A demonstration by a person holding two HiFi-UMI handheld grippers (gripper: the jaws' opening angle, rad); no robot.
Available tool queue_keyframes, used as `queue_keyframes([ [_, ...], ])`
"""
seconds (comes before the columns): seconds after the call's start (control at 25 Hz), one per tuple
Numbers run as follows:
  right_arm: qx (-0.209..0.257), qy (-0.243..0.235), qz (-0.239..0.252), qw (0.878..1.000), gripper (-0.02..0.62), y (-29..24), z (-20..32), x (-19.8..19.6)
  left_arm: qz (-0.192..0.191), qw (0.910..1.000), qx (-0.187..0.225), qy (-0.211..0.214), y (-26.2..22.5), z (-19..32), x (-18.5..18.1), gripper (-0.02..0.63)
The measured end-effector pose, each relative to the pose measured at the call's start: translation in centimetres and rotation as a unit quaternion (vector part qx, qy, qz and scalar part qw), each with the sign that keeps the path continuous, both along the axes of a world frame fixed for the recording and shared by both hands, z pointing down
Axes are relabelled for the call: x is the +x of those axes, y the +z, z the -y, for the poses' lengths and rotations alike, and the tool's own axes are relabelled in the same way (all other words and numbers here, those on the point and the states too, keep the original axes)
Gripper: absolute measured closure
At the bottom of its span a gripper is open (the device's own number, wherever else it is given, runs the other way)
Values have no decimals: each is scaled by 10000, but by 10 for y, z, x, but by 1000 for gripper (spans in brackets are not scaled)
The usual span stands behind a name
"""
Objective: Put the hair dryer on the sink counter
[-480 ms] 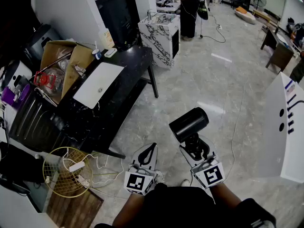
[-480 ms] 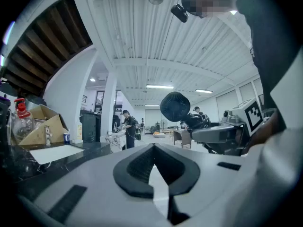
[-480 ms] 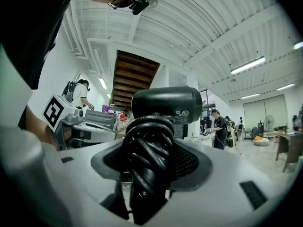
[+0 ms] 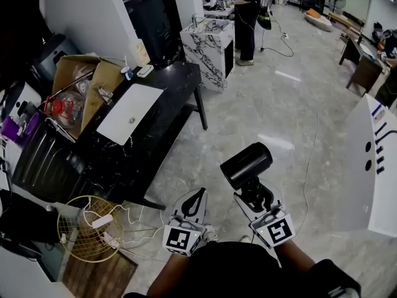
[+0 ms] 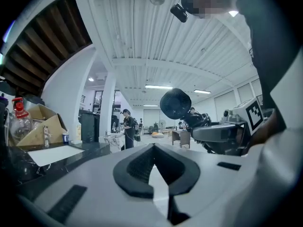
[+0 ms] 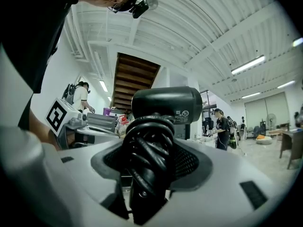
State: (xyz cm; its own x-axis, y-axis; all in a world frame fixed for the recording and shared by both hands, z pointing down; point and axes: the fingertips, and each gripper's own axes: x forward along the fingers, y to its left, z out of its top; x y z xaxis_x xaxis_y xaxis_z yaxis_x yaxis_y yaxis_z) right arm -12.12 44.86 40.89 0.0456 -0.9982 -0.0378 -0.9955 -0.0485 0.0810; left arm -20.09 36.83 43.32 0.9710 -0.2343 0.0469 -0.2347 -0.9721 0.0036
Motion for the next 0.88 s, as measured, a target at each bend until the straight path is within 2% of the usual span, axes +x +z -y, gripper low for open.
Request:
queue_keyframes([
  [0.12,30,12,236,9997,336,-1,9,-3,37,10000,-7,33,-1,8,-3,612],
  [0.4,-93,154,141,9997,334,-3,42,-6,41,9999,1,131,1,43,-14,611],
  [0.6,215,334,59,9992,334,0,61,-14,194,9993,52,304,11,68,-20,611],
  [0.88,134,410,22,9991,334,4,81,-12,130,9993,27,356,13,91,-17,611],
])
